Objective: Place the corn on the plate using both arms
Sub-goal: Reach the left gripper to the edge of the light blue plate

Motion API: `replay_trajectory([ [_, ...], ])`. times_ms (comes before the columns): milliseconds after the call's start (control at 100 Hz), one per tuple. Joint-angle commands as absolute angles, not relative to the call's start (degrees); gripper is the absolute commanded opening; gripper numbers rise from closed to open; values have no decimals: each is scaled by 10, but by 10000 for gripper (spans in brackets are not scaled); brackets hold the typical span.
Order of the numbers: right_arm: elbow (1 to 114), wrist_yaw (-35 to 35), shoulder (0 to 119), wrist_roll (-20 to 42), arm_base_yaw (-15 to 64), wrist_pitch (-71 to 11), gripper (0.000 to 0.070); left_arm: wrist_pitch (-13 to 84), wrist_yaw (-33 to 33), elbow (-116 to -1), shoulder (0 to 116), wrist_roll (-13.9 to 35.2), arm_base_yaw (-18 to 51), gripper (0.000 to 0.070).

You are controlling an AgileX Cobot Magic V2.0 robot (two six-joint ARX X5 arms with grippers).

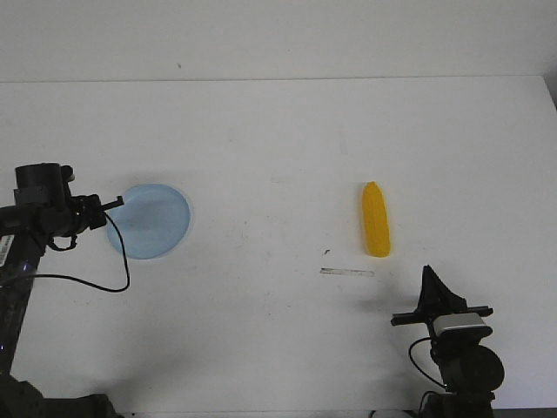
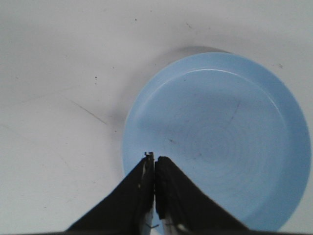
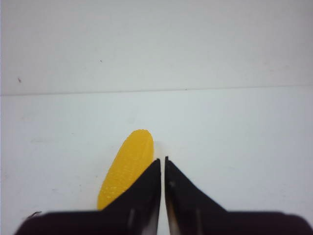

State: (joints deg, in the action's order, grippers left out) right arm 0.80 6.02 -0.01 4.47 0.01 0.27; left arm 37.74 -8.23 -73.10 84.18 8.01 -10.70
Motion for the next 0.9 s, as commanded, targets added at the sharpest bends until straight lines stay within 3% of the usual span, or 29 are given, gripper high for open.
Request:
replay_trajectory([
  [0, 7, 60, 1, 40, 1, 9, 13, 386, -150, -742, 863, 87, -127, 1],
  [90, 7, 60, 1, 40, 1, 9, 13, 393, -186, -742, 881, 91, -151, 1],
  [330, 7, 60, 1, 40, 1, 9, 13, 398, -193, -742, 929, 111, -190, 10],
  [490, 7, 60, 1, 40, 1, 9, 13, 412, -198, -742, 962, 112, -194, 209],
  [580, 7, 60, 1, 40, 1, 9, 13, 413, -198, -742, 983, 112, -194, 248],
  [890, 7, 60, 1, 40, 1, 9, 13, 400, -201, -742, 1013, 110, -181, 246],
])
